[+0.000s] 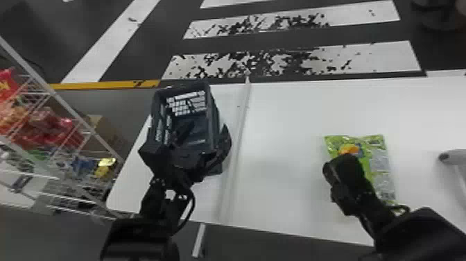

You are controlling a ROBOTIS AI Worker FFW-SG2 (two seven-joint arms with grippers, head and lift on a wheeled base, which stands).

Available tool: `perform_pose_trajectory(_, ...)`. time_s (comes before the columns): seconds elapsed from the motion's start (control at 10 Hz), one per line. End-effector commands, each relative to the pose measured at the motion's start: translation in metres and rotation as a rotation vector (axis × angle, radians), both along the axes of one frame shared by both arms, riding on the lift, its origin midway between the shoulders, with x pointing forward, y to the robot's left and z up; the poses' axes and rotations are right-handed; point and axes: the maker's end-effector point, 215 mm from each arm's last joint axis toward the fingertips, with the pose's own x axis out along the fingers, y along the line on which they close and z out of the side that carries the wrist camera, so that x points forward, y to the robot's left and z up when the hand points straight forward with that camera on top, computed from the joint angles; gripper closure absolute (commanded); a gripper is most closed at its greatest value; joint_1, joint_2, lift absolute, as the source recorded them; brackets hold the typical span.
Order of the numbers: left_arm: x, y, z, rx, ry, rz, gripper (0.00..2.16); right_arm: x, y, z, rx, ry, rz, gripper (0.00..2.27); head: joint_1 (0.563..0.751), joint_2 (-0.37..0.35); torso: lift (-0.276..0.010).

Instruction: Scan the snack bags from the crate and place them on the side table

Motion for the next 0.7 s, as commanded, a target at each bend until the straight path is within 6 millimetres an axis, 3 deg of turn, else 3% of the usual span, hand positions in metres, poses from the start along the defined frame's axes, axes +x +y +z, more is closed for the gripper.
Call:
perform_pose_trajectory(0.0,0.0,0.0,0.0,0.002,-0.001,-0.001,0.03,0.004,-0.014,0.0,-0.009,-0.002,-0.023,2.25,0.695,0.25,-0.05)
perform_pose_trajectory(0.6,-0.001,-0.001,-0.002,0.001,0.004,-0.003,0.03,0.011,-0.056,-0.004,-0.056,-0.009,-0.078,2.25,0.695,0.191,-0.05)
